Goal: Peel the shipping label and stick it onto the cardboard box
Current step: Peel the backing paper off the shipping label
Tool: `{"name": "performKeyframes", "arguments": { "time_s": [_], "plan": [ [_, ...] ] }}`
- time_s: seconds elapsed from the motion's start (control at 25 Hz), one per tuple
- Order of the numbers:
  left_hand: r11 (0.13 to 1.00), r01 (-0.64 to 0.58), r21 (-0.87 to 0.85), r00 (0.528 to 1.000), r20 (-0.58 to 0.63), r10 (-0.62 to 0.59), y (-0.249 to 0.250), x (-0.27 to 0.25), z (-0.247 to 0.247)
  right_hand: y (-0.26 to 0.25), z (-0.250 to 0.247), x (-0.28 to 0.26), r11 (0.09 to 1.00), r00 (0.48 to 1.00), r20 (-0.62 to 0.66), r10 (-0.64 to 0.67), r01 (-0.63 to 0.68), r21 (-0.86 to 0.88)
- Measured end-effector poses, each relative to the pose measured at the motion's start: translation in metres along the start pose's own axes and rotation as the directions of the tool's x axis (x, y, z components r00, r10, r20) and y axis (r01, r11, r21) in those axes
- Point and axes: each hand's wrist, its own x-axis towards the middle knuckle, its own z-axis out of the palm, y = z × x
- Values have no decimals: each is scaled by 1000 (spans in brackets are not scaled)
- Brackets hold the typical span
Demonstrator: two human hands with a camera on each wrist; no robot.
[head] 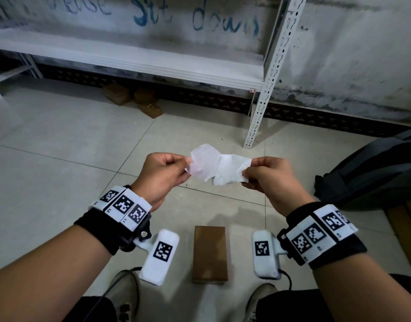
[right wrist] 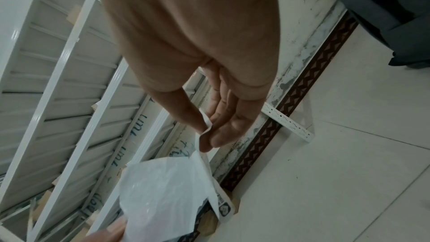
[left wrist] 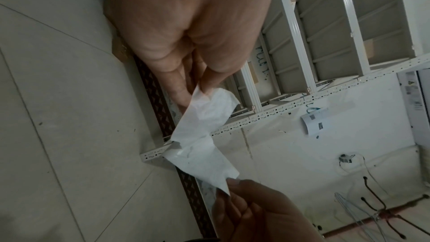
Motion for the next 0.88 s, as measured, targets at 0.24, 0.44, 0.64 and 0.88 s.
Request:
{"name": "performKeyframes", "arguments": {
  "time_s": [0.24,0.44,0.64,0.88],
  "plan": [
    [996,89,-30,995,-42,-91,-17,11,-20,8,-8,-4,987,993,-40,115,-118,-109],
    [981,192,21,981,5,-192,-56,28,-28,8,0,-23,971,984,131,124,-93,-220],
    [959,258,115,964,32,-264,-104,40,-23,16,6,-21,934,987,137,82,-29,-356],
    [909,403,-102,914,89,-395,-142,46,-14,30,17,-14,885,990,138,34,34,-465]
  ]
}}
